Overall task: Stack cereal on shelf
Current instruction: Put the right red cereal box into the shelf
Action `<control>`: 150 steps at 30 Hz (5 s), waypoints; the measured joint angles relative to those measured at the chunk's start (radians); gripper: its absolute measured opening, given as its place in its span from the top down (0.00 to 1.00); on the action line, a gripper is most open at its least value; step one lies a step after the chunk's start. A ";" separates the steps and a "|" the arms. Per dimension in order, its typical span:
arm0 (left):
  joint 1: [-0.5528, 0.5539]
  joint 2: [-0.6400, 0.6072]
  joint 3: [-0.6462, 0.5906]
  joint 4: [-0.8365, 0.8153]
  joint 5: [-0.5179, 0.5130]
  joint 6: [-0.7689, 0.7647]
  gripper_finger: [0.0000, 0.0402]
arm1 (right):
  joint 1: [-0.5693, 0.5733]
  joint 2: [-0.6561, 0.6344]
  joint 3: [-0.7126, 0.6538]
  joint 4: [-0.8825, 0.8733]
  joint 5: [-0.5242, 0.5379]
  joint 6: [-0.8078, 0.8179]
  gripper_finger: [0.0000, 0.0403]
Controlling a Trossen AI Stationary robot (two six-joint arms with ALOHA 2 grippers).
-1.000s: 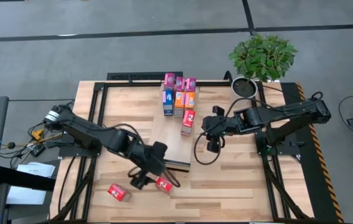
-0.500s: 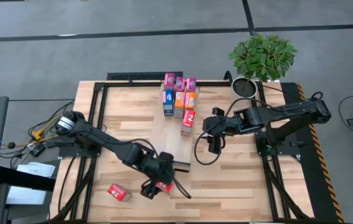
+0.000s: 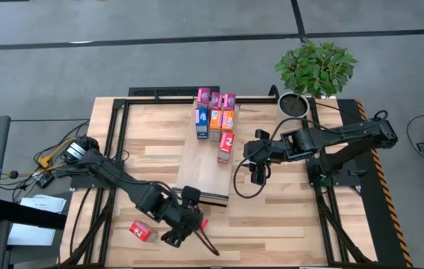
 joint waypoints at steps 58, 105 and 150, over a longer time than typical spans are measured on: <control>-0.081 0.116 0.000 -0.005 -0.128 0.006 0.46 | 0.001 0.000 0.000 -0.006 -0.001 -0.026 0.59; -0.032 -0.073 0.512 -0.426 -0.287 -0.218 0.60 | -0.005 0.000 -0.001 -0.006 0.003 -0.052 0.65; 0.443 0.077 0.556 -0.537 -0.277 -0.851 0.60 | -0.049 0.000 -0.001 -0.007 0.006 0.064 0.70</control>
